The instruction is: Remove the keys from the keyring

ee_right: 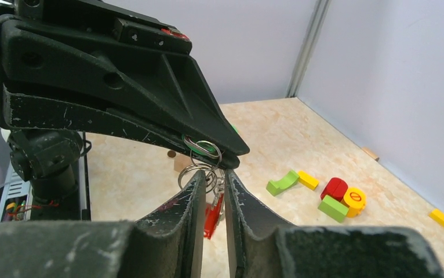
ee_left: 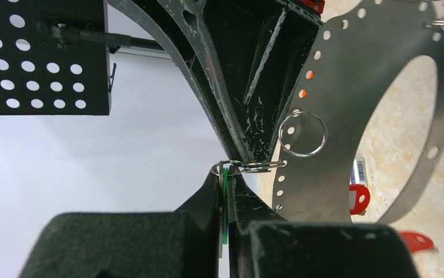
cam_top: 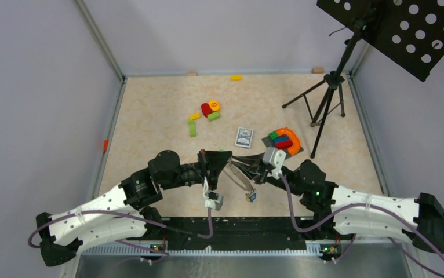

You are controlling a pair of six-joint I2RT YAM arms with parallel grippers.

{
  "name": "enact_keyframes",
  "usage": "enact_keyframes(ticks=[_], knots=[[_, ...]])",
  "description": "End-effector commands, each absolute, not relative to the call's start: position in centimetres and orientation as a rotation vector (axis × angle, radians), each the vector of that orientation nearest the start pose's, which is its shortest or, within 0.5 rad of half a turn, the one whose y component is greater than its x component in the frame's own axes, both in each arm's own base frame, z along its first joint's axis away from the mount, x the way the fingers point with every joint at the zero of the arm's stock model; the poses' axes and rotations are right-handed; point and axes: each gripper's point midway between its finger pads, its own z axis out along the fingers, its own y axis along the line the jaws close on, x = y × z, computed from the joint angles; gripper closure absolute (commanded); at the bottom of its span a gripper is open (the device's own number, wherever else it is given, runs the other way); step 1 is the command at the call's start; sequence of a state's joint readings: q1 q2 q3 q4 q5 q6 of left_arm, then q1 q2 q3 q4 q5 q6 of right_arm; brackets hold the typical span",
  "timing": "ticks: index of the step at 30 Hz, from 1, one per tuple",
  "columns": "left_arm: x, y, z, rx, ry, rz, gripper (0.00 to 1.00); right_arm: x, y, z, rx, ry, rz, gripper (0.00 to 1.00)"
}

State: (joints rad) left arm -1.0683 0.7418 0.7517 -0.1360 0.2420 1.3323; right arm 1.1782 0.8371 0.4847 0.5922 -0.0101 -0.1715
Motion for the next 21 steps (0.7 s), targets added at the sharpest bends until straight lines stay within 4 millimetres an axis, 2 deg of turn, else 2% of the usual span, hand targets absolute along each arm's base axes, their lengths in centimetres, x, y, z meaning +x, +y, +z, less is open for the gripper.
enact_keyframes(ticks=[1, 6, 15, 21], knots=[[14.88, -28.09, 35.86, 1.511, 0.383, 0.002, 1.00, 13.43, 31.98, 31.09, -0.824, 1.044, 0.903, 0.85], [14.96, -28.01, 35.76, 1.511, 0.388, 0.006, 1.00, 13.36, 31.98, 31.16, -0.808, 1.042, 0.920, 1.00], [15.10, -27.73, 35.76, 1.514, 0.390, 0.026, 1.00, 13.28, 32.03, 31.27, -0.779, 1.064, 0.955, 1.00], [15.64, -27.39, 35.54, 1.524, 0.402, 0.070, 1.00, 14.05, 31.93, 31.42, -0.691, 1.132, 0.985, 1.00]])
